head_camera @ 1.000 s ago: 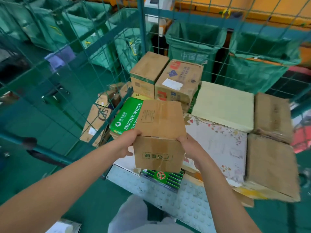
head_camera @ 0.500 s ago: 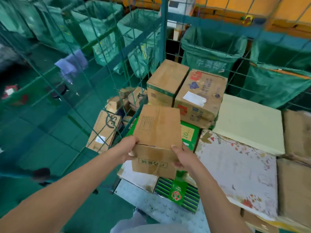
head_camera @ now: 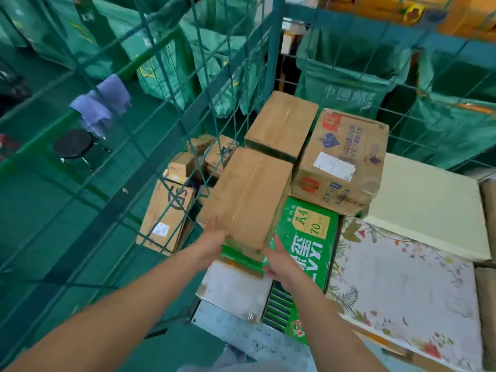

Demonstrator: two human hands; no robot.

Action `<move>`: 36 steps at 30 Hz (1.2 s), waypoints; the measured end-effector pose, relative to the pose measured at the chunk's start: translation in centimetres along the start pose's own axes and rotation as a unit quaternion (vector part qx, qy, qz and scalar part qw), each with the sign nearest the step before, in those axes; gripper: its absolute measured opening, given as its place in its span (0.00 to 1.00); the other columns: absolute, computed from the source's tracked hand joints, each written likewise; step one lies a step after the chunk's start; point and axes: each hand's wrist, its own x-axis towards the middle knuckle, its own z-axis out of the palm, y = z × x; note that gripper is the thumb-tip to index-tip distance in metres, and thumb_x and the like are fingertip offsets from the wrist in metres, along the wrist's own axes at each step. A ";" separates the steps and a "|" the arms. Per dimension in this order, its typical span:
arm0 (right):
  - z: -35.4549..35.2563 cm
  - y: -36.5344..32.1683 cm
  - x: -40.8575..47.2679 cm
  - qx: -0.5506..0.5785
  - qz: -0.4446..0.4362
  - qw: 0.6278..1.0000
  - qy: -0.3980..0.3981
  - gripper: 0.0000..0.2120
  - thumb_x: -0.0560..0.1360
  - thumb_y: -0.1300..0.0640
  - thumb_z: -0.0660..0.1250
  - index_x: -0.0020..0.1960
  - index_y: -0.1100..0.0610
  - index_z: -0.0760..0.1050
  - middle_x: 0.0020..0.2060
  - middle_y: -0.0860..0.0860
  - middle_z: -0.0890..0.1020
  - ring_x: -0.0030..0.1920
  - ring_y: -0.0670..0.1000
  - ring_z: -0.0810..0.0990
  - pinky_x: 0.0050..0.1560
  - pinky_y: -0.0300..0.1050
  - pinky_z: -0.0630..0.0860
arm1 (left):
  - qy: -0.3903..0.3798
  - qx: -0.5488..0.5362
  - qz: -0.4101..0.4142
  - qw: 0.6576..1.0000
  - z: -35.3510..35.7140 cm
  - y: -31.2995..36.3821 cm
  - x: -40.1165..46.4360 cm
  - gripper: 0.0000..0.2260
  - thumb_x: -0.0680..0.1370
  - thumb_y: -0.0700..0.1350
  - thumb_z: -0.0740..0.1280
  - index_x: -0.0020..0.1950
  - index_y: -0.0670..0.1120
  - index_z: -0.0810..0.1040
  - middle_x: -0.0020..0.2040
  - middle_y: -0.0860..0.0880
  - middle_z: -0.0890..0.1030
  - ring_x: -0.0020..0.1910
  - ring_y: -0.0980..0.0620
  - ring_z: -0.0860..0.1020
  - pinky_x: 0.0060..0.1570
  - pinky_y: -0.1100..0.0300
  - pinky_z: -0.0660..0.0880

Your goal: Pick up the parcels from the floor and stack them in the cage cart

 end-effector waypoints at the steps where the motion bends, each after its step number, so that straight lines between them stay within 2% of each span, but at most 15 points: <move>1: 0.3 -0.2 0.5 0.014 0.002 1.000 0.001 0.33 0.86 0.50 0.60 0.83 0.41 0.45 0.74 0.49 0.70 0.55 0.50 0.77 0.57 0.47 0.76 | -0.007 0.002 -0.009 1.000 0.1 -0.2 0.3 0.41 0.80 0.35 0.65 0.85 0.57 0.47 0.83 0.58 0.49 0.80 0.47 0.56 0.77 0.47 0.60; 3: 0.8 -0.3 1.8 0.034 0.017 0.999 0.018 0.32 0.86 0.53 0.60 0.83 0.39 0.48 0.70 0.46 0.73 0.61 0.51 0.79 0.56 0.47 0.80 | -0.014 0.000 -0.021 1.000 0.0 -0.1 1.2 0.41 0.79 0.35 0.66 0.84 0.58 0.50 0.82 0.57 0.53 0.77 0.45 0.62 0.74 0.46 0.66; 7: 1.4 -0.5 3.4 0.059 0.030 0.997 0.047 0.33 0.85 0.60 0.60 0.83 0.40 0.51 0.67 0.51 0.78 0.58 0.55 0.82 0.54 0.49 0.85 | 0.000 -0.024 -0.021 1.000 -0.4 0.4 2.7 0.39 0.78 0.38 0.68 0.83 0.60 0.55 0.79 0.57 0.60 0.71 0.45 0.69 0.72 0.42 0.69; 9: 1.5 -1.4 3.7 0.071 0.005 0.996 0.053 0.36 0.84 0.66 0.60 0.83 0.40 0.51 0.65 0.51 0.78 0.59 0.56 0.82 0.55 0.50 0.84 | 0.001 -0.015 -0.004 1.000 -0.6 0.6 3.3 0.38 0.79 0.40 0.70 0.83 0.60 0.56 0.76 0.61 0.59 0.72 0.47 0.69 0.72 0.44 0.70; 11: 1.5 -2.5 4.6 0.060 -0.025 0.994 0.083 0.39 0.83 0.67 0.61 0.83 0.39 0.48 0.66 0.49 0.78 0.59 0.56 0.83 0.58 0.55 0.83 | 0.002 -0.004 0.008 1.000 -0.9 1.2 3.8 0.35 0.80 0.41 0.70 0.83 0.58 0.58 0.74 0.60 0.61 0.70 0.49 0.69 0.70 0.49 0.72; 13: 1.4 -3.0 5.4 0.061 -0.034 0.993 0.095 0.41 0.82 0.68 0.61 0.83 0.38 0.48 0.68 0.51 0.78 0.60 0.57 0.83 0.59 0.58 0.83 | 0.006 -0.001 0.008 1.000 -1.1 1.5 4.7 0.33 0.81 0.42 0.69 0.82 0.56 0.60 0.79 0.55 0.63 0.71 0.48 0.70 0.70 0.48 0.72; 16: 1.3 -2.9 6.0 0.079 -0.023 0.993 0.088 0.43 0.81 0.72 0.61 0.82 0.37 0.51 0.70 0.54 0.78 0.62 0.58 0.82 0.54 0.54 0.85 | -0.008 0.004 -0.002 1.000 -1.4 1.5 5.4 0.32 0.81 0.42 0.68 0.82 0.57 0.60 0.81 0.54 0.61 0.75 0.46 0.67 0.73 0.45 0.70; 21: 1.1 -3.0 5.4 0.067 -0.021 0.995 0.077 0.39 0.83 0.71 0.59 0.83 0.39 0.51 0.69 0.54 0.76 0.62 0.58 0.81 0.41 0.41 0.84 | -0.009 0.014 0.008 1.000 -1.3 0.9 5.2 0.31 0.82 0.43 0.67 0.81 0.60 0.60 0.81 0.53 0.61 0.75 0.46 0.67 0.72 0.44 0.70; 24: 1.1 -2.8 5.3 0.020 -0.007 0.996 0.085 0.36 0.84 0.64 0.60 0.83 0.40 0.49 0.68 0.54 0.78 0.57 0.57 0.83 0.51 0.49 0.84 | -0.004 0.024 0.008 1.000 -1.1 0.8 4.7 0.31 0.82 0.44 0.67 0.81 0.61 0.59 0.80 0.52 0.61 0.74 0.46 0.67 0.71 0.46 0.70; 26: 1.0 -2.3 4.8 0.002 0.008 0.996 0.088 0.35 0.84 0.59 0.60 0.84 0.45 0.47 0.66 0.55 0.79 0.56 0.58 0.83 0.58 0.55 0.81 | -0.006 0.038 0.015 0.999 -1.2 0.5 3.8 0.31 0.82 0.46 0.67 0.82 0.60 0.59 0.80 0.51 0.62 0.73 0.47 0.68 0.67 0.49 0.72; 28: 0.7 -1.8 3.7 0.011 0.033 0.996 0.078 0.34 0.85 0.55 0.61 0.85 0.49 0.46 0.59 0.55 0.79 0.56 0.59 0.82 0.66 0.59 0.78 | -0.005 0.053 0.015 0.998 -1.3 0.0 2.6 0.31 0.82 0.47 0.68 0.82 0.59 0.58 0.79 0.49 0.64 0.72 0.45 0.69 0.68 0.49 0.72; 30: 0.1 -1.3 2.7 0.018 0.043 0.997 0.059 0.35 0.85 0.52 0.62 0.85 0.50 0.46 0.51 0.50 0.76 0.54 0.56 0.82 0.67 0.60 0.77 | -0.005 0.059 0.012 0.998 -1.6 -0.4 1.2 0.30 0.82 0.47 0.68 0.82 0.59 0.60 0.79 0.49 0.65 0.72 0.43 0.71 0.72 0.46 0.71; 31: -0.1 -1.2 2.4 0.019 0.043 0.997 0.057 0.35 0.85 0.52 0.62 0.85 0.50 0.46 0.50 0.49 0.75 0.55 0.56 0.82 0.66 0.59 0.77 | -0.007 0.062 0.012 0.998 -1.7 -0.4 0.8 0.29 0.83 0.46 0.67 0.81 0.58 0.61 0.79 0.49 0.65 0.72 0.43 0.71 0.72 0.44 0.70; 35: -1.4 -0.5 0.2 -0.030 0.017 0.999 0.031 0.29 0.86 0.51 0.60 0.83 0.51 0.54 0.48 0.48 0.75 0.59 0.57 0.82 0.66 0.57 0.78 | 0.018 0.065 0.027 0.997 -1.2 -0.7 -2.6 0.27 0.82 0.46 0.67 0.80 0.59 0.64 0.74 0.47 0.72 0.68 0.47 0.74 0.71 0.46 0.72; 36: -1.9 -0.5 -0.6 -0.039 0.009 0.999 0.017 0.28 0.86 0.50 0.60 0.83 0.51 0.55 0.53 0.49 0.76 0.59 0.56 0.82 0.65 0.54 0.79 | 0.028 0.055 0.030 0.998 -0.8 -0.9 -3.8 0.27 0.83 0.47 0.67 0.80 0.59 0.64 0.72 0.47 0.73 0.66 0.47 0.74 0.71 0.47 0.72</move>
